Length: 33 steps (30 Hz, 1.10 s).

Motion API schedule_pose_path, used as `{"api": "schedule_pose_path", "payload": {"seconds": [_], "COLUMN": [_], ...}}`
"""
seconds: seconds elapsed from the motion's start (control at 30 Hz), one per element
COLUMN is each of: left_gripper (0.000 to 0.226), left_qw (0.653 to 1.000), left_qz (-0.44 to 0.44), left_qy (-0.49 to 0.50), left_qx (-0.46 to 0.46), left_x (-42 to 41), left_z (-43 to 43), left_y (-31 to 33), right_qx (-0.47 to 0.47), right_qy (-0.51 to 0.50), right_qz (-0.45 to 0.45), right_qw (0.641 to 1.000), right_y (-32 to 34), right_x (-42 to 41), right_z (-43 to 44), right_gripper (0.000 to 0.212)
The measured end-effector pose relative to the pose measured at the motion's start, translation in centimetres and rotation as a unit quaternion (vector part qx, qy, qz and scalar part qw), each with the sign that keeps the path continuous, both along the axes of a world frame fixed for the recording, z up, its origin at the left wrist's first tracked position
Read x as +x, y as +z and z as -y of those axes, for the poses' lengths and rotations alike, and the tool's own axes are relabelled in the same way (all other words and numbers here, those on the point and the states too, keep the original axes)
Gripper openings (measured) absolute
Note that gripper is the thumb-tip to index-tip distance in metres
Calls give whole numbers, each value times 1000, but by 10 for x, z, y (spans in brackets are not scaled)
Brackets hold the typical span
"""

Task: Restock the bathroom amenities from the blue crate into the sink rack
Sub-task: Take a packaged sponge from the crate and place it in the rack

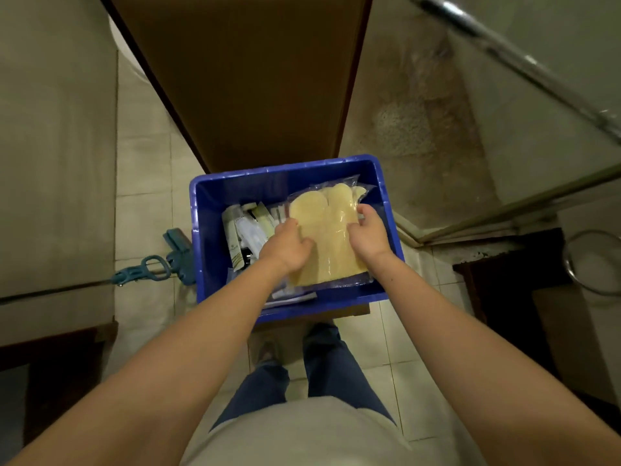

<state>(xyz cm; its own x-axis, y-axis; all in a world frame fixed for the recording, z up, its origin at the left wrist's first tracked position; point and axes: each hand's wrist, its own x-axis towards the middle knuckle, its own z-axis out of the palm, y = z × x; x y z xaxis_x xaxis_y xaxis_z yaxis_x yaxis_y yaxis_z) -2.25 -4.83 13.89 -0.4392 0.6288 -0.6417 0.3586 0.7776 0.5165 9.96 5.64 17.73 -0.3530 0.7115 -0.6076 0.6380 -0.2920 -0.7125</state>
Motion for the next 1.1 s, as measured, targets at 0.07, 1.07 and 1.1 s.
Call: {"api": "schedule_pose_path", "payload": {"seconds": [0.07,1.07,1.1], "left_gripper": [47,14,14], "left_qw": [1000,942,941], "left_qz": [12,130,129], "left_qy": [15,74,62], "left_qx": [7,301,307], "left_x": [-3,50,56], "left_z": [3,5,6], "left_y": [14,192,194], "right_qx": [22,219,234], "right_qy": [-17,-221,-227], "right_qz": [-19,-85,-81], "right_qw": [999,947,942], "right_y": [18,152,154], "right_x": [1,104,113], "right_z": [9,90,94], "right_gripper": [24,65,71]}}
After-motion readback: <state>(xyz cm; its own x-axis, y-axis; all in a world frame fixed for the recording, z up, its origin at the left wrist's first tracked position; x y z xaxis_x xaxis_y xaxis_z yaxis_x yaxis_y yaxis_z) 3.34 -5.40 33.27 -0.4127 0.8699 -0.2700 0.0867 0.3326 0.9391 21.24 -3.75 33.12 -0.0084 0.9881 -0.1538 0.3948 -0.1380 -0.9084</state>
